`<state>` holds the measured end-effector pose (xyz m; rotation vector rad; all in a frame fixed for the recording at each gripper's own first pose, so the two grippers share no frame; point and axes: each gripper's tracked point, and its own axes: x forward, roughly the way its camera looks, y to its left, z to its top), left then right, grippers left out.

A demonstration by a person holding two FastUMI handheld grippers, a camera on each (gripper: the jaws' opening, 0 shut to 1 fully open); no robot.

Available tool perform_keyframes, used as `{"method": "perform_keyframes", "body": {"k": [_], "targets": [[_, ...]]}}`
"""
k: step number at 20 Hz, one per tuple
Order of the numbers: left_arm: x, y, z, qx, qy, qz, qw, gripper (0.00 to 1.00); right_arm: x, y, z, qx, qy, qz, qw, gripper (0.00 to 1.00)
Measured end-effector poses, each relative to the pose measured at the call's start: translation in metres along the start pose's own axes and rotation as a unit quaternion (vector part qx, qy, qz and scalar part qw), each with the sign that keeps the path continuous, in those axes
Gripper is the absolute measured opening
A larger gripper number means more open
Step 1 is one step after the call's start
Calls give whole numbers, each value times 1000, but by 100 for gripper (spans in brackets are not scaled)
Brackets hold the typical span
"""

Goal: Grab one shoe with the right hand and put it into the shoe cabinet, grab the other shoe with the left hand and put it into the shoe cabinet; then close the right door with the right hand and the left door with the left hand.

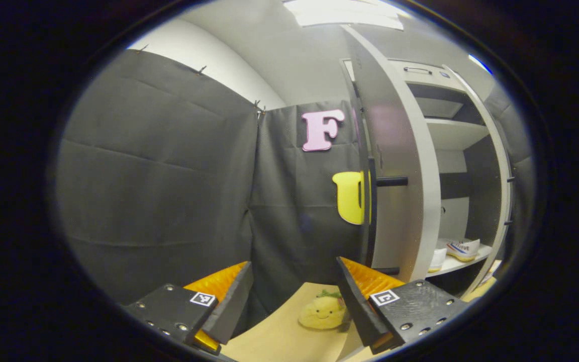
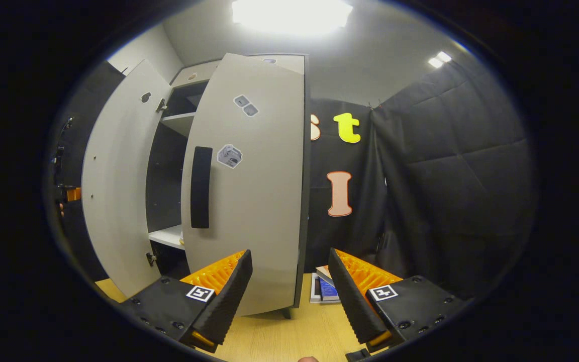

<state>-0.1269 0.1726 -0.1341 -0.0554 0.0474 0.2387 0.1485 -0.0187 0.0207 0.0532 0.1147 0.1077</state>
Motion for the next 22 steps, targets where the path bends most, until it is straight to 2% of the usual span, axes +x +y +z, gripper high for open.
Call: {"method": "perform_keyframes", "body": {"k": [2,3,4,5,9,10,14,17,21,22], "targets": [[-3,-11,-1,-13,3,-18,1000,100,0,4,-1,6,0,1,1000,92],[-5,-17,-1,-15,4,-24,1000,100,1,5,-1,6,0,1,1000,96],[-6,-21,-1,-15,3,-27,1000,100,1,7,-1,5,0,2,1000,92],[-7,-25,0,-10,2,-31,999,100,1,10,-1,4,1,3,1000,96],[-11,-40,3,-9,0,-52,999,100,2,16,-2,-5,2,4,1000,96],[-10,-48,2,-12,1,-58,998,100,2,17,-3,-5,3,4,1000,92],[-11,-81,1,-24,0,-90,996,100,0,15,-2,-5,2,-1,1000,97],[-8,-109,2,-31,1,-113,993,100,-1,8,-1,-7,2,-8,1000,94],[-6,-159,1,-32,2,-157,987,100,-4,-3,-5,-6,7,-17,1000,97],[-6,-169,1,-30,1,-164,986,100,-5,-6,-6,-5,8,-19,1000,94]]}}
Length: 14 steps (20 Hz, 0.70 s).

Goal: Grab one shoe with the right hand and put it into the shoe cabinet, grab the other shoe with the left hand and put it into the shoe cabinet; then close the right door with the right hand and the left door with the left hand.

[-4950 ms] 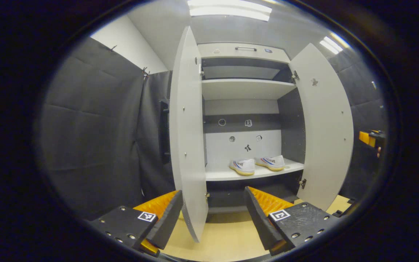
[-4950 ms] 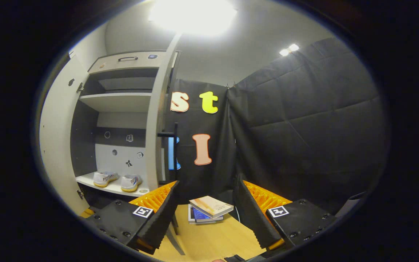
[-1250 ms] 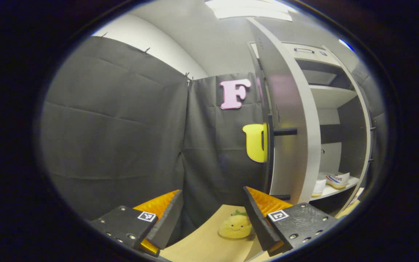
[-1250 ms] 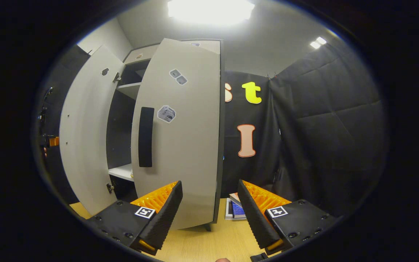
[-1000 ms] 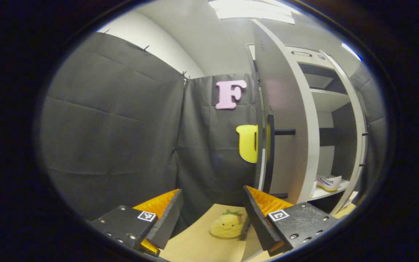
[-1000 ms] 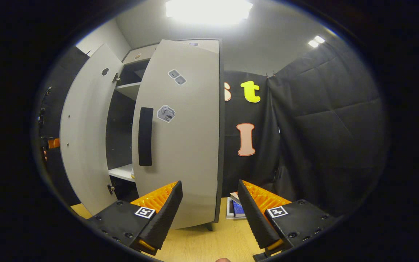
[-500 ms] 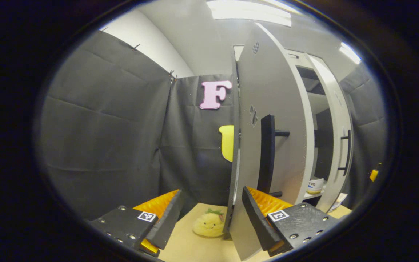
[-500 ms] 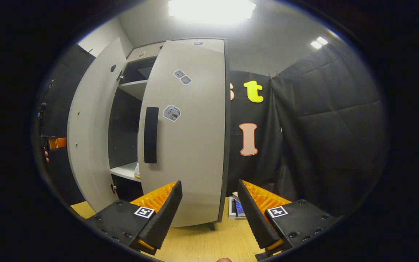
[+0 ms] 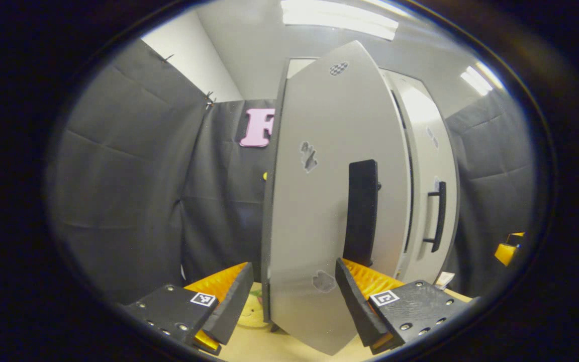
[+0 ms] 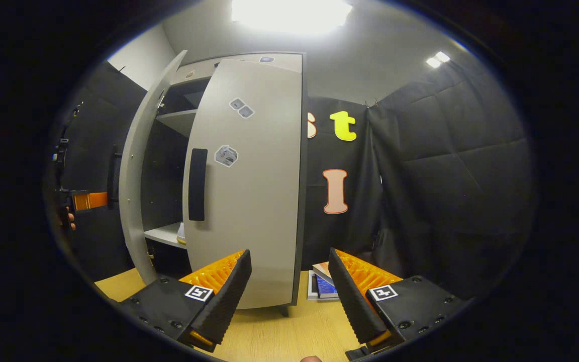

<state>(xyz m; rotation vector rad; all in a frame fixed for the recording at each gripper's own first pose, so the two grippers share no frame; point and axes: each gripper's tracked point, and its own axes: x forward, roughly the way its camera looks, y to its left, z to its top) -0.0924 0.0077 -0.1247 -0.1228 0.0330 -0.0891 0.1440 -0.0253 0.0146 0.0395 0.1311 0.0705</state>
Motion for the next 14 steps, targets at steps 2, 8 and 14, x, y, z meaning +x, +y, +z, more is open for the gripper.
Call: {"method": "perform_keyframes", "body": {"k": [2,8,14], "targets": [[10,-14,2,7,-3,-6,1000,100,0,-4,-4,3,4,-2,1000,97],[16,-28,-1,17,-2,-4,1000,100,-2,-14,-6,15,5,-3,1000,94],[-17,-29,8,41,-5,-13,999,99,-12,-2,5,22,-8,16,1000,94]]}}
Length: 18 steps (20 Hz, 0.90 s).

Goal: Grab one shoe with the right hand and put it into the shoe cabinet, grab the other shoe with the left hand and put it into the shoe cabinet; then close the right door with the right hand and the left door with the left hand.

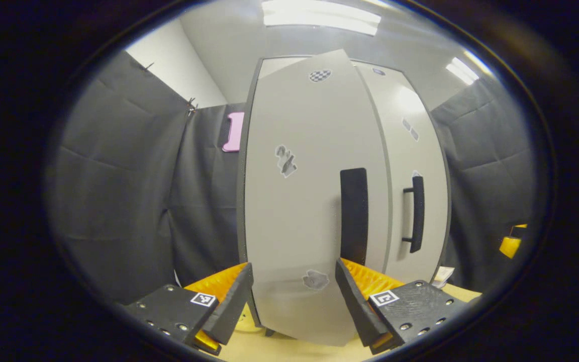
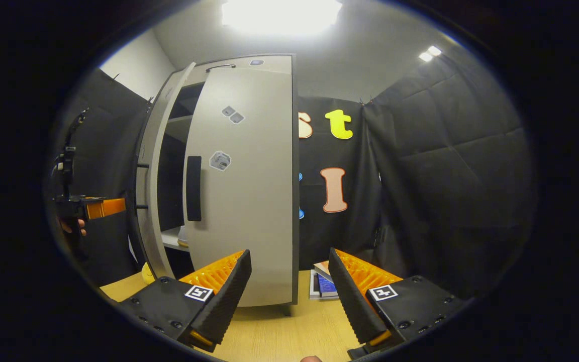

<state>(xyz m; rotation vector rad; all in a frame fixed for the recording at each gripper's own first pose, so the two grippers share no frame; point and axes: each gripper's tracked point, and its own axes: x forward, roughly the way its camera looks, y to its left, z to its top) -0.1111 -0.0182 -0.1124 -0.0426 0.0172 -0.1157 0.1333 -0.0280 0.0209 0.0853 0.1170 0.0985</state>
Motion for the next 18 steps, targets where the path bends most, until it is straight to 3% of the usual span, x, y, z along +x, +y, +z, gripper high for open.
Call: {"method": "perform_keyframes", "body": {"k": [10,18], "targets": [[-104,41,15,21,-5,14,1000,99,-42,30,28,-16,-28,29,999,97],[-162,64,5,23,7,27,999,100,-78,41,22,-15,-25,38,999,96]]}}
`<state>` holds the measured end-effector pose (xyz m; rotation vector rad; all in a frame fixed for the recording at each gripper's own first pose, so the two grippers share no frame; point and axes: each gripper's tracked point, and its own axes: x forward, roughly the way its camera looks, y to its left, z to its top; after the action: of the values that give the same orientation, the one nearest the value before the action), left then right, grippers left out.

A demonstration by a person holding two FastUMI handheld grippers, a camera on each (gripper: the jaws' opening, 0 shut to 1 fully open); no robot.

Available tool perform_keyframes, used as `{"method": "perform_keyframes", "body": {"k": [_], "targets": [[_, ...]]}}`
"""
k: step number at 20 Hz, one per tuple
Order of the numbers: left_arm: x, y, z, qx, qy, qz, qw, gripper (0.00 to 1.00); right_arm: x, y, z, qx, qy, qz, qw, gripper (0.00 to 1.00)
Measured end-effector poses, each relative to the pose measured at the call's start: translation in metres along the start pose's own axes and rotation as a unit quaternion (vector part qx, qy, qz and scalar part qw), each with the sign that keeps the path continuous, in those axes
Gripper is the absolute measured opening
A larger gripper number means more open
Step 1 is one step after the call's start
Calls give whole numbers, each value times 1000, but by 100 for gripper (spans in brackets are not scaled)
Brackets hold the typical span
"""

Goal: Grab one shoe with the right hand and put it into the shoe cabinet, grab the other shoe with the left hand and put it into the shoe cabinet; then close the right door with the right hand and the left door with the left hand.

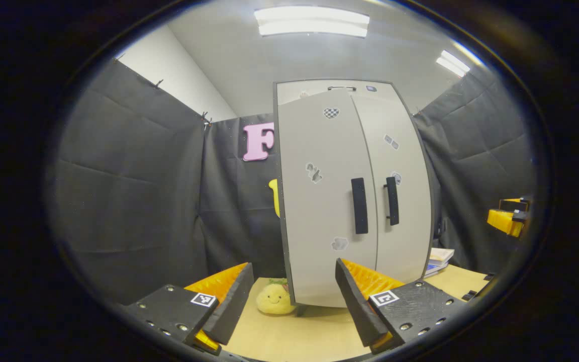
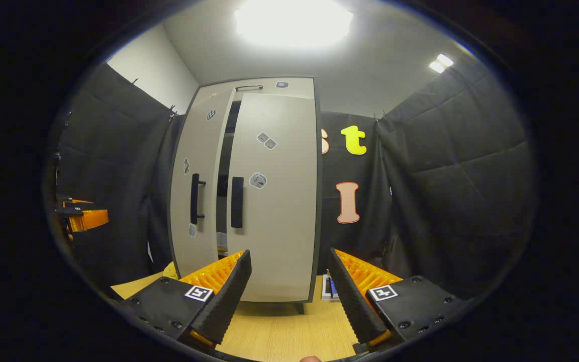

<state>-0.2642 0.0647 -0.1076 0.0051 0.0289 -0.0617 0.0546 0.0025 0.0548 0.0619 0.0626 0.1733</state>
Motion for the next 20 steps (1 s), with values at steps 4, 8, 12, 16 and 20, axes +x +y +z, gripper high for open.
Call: {"method": "perform_keyframes", "body": {"k": [4,8,12,16,20], "targets": [[-16,2,-7,-6,7,0,1000,94,-19,4,-4,-5,4,6,1000,94],[-25,5,-8,-1,6,3,1000,94,-25,8,-5,-8,7,7,1000,97],[-28,8,-7,-1,6,3,1000,94,-27,9,-4,-2,8,6,1000,97],[-29,11,-6,1,7,5,1000,94,-28,7,0,0,5,2,1000,96],[-28,10,-7,6,10,4,1000,94,-27,5,0,2,6,-1,1000,96]]}}
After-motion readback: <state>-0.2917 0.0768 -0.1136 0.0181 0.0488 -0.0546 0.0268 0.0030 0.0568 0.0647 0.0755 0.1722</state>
